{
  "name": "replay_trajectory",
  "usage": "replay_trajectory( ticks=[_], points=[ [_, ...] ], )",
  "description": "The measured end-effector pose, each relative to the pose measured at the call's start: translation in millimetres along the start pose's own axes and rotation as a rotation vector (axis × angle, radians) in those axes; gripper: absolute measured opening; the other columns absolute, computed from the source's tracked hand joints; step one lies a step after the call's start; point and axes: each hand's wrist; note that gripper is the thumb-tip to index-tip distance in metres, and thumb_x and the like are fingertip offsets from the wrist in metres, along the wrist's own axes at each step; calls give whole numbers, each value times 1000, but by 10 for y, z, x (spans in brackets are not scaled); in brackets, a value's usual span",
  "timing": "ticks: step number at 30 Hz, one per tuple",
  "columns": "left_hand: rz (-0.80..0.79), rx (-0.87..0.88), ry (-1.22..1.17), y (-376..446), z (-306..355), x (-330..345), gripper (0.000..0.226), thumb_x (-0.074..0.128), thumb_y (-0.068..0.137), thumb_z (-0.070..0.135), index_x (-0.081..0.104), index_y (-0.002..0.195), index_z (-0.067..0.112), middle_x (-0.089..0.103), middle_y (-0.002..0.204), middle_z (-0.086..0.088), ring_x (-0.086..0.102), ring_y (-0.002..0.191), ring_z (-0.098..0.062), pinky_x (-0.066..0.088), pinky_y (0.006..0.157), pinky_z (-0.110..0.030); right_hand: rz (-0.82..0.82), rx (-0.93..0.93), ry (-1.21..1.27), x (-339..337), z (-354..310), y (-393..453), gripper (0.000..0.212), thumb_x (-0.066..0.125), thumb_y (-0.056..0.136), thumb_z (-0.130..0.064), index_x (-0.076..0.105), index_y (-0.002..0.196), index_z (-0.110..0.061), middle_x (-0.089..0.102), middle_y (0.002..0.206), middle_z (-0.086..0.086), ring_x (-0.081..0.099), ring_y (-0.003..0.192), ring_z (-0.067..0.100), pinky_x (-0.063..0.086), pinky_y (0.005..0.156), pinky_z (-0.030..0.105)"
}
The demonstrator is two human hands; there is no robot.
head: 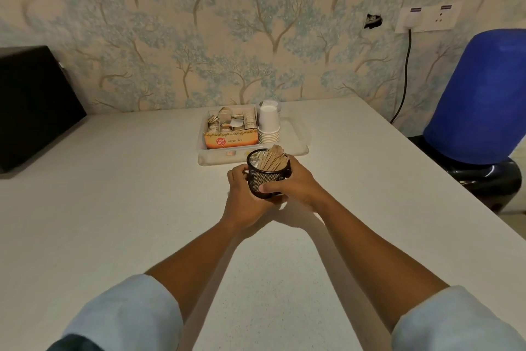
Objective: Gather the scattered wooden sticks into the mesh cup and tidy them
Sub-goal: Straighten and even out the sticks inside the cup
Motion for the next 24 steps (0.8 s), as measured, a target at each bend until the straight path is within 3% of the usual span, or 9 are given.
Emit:
replay_trajectory(
  ticks=[3, 7, 10, 13, 18, 21, 24],
  points=[
    [-110, 26, -104, 2, -35, -82, 104, 92, 57, 50, 32, 141, 30, 42, 137, 9, 49, 126, -14, 54, 81, -12, -56, 13, 44, -68, 11, 11, 81, 91, 45, -28, 51, 114, -40, 63, 111, -18, 59, 105, 7, 56, 78, 22],
    [-190, 30, -159, -16, -27, -160, 101, 89, 51, 65, 37, 135, 47, 53, 124, 30, 55, 119, -6, 51, 76, -6, -154, 30, 85, -146, 44, 18, 81, 91, 43, -19, 56, 113, -41, 66, 118, -11, 58, 115, 13, 55, 93, 33],
    [-190, 39, -86, -48, -31, -147, 108, 86, 47, 73, 38, 138, 44, 55, 127, 28, 55, 122, -6, 53, 92, -19, -202, 44, 60, -159, 45, 11, 87, 90, 43, -15, 54, 120, -35, 63, 124, -5, 55, 120, 18, 51, 100, 41],
    [-104, 57, -55, -99, -27, -99, 113, 91, 44, 69, 39, 140, 41, 58, 129, 23, 57, 120, -6, 54, 99, -32, -221, 24, 18, -132, 27, -24, 92, 94, 44, -19, 52, 123, -37, 63, 124, -10, 55, 120, 13, 51, 100, 38],
    [25, 61, -7, -184, 67, 6, 104, 88, 47, 71, 38, 135, 45, 57, 128, 22, 58, 117, -7, 54, 93, -25, -177, -20, -103, -49, -17, -87, 103, 96, 46, -32, 46, 135, -33, 60, 128, -14, 54, 120, 11, 48, 101, 33],
    [69, 55, 64, -203, 64, 36, 110, 82, 47, 76, 38, 139, 35, 58, 131, 12, 57, 117, -10, 55, 94, -30, -224, 11, -116, -105, -30, -103, 93, 92, 54, -23, 45, 133, -32, 59, 128, -10, 55, 120, 14, 49, 102, 38],
    [91, 24, 82, -231, 26, 49, 117, 79, 44, 83, 36, 139, 32, 57, 132, 12, 56, 117, -9, 52, 92, -22, -302, 101, 12, -190, -48, -100, 93, 83, 59, -12, 39, 141, -23, 57, 133, 2, 52, 125, 22, 45, 107, 44]
  ],
)
Point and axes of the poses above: each hand's wrist, its own y-axis towards the middle knuckle, its own x-axis out of the palm, z = x × y
